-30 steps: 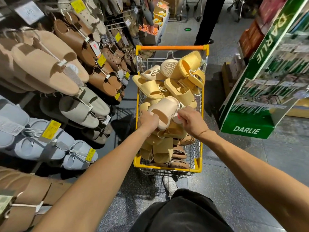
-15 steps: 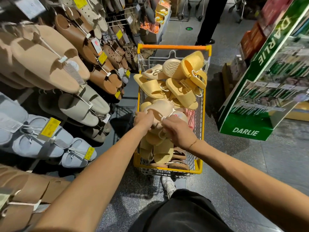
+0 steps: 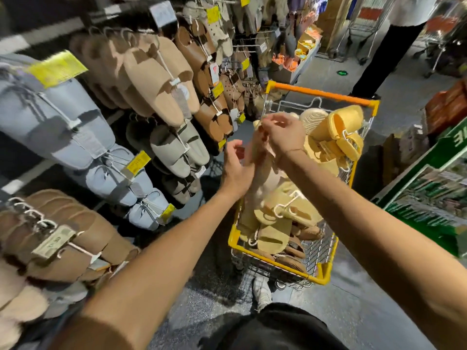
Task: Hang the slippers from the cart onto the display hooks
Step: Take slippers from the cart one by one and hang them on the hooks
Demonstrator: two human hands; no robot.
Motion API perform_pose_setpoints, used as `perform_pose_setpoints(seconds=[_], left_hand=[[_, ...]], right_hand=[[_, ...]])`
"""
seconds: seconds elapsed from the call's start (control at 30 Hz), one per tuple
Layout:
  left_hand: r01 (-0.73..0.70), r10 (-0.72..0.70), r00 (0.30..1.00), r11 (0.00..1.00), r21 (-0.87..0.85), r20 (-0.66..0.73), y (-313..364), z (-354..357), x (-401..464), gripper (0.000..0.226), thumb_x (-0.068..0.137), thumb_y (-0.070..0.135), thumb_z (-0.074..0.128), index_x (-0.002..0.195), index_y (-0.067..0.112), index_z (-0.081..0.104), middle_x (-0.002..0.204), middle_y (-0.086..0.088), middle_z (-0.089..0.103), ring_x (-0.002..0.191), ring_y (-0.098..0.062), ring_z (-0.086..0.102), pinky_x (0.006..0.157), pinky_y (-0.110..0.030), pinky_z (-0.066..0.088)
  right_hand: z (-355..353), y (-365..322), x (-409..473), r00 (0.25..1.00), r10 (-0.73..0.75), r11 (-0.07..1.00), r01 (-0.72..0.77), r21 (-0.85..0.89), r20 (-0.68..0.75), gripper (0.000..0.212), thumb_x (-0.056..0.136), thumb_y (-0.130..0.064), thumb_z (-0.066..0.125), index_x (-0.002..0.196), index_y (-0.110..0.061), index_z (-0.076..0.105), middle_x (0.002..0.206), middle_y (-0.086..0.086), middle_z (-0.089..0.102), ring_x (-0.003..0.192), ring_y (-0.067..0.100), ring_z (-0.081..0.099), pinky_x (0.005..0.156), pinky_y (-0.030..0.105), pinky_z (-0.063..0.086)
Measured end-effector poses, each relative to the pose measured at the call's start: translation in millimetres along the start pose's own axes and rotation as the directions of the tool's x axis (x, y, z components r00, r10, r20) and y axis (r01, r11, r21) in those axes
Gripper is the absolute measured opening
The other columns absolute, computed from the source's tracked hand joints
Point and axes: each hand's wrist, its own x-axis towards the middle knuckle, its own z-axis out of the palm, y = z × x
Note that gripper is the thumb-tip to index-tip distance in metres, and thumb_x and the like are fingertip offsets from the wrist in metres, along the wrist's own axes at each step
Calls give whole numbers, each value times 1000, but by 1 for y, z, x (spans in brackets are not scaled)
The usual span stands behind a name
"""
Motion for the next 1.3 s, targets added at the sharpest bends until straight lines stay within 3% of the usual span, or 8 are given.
perform_pose_setpoints(seconds=[0.17,0.37,0.57,0.67,0.77,0.97,1.1,1.3], left_hand=[[49,-49,993,999,0,-110,-7,-56,-1,54,92,45,63,136,14,54,124,-17,66,112,-30,67,99,-48,55],[119,-154,952,983,-142,-265,27,-117,-12,48,72,28,90,105,45,61,101,18,69,90,3,67,81,-31,59],[53,-164,920,952,-302,-356,66,-200,-26,58,74,36,69,123,6,63,116,-15,71,112,-31,66,95,-41,54],[30,-128,867,978,-207,-481,88,-245,-35,32,107,14,34,101,5,64,75,-6,76,80,-24,70,72,-32,58],[24,-61,873,996,-82,-485,112,-279,-62,16,102,0,49,112,-1,62,82,4,69,75,-8,65,67,-16,51],[-64,2,718,996,-63,-696,145,-354,-97,32,90,-1,69,104,27,67,98,7,70,104,-22,67,80,-33,56],[-194,113,598,981,-7,-794,179,-403,-128,46,85,9,78,116,38,61,100,20,68,96,-1,67,71,-17,54],[-278,216,500,957,81,-839,229,-455,-164,44,84,12,80,109,42,59,101,18,70,89,1,68,69,-14,55]], right_hand=[[33,-58,-26,988,116,918,-145,369,100,17,85,3,66,78,-10,75,68,-6,69,76,17,66,78,30,59],[73,-115,-68,949,-11,871,-146,470,315,6,82,-5,70,83,-11,72,89,16,73,85,30,71,89,48,59],[88,-174,-106,815,-200,854,-128,504,545,13,94,10,49,102,5,59,83,22,59,71,25,60,84,39,55],[92,-209,-127,699,-278,859,-127,496,659,13,96,11,43,101,5,54,86,23,51,76,28,51,72,30,48],[104,-241,-150,609,-349,855,-105,508,713,15,95,9,47,108,6,55,90,23,53,79,28,55,68,29,50],[129,-302,-190,471,-516,841,116,529,716,39,95,-4,60,134,-1,55,110,17,70,86,20,72,73,28,55],[152,-345,-211,400,-621,783,286,552,674,38,94,-1,58,132,-5,57,114,12,70,85,22,74,58,22,51],[177,-415,-239,297,-688,712,451,538,662,34,92,-16,66,125,-7,64,84,11,75,60,16,70,44,19,49]])
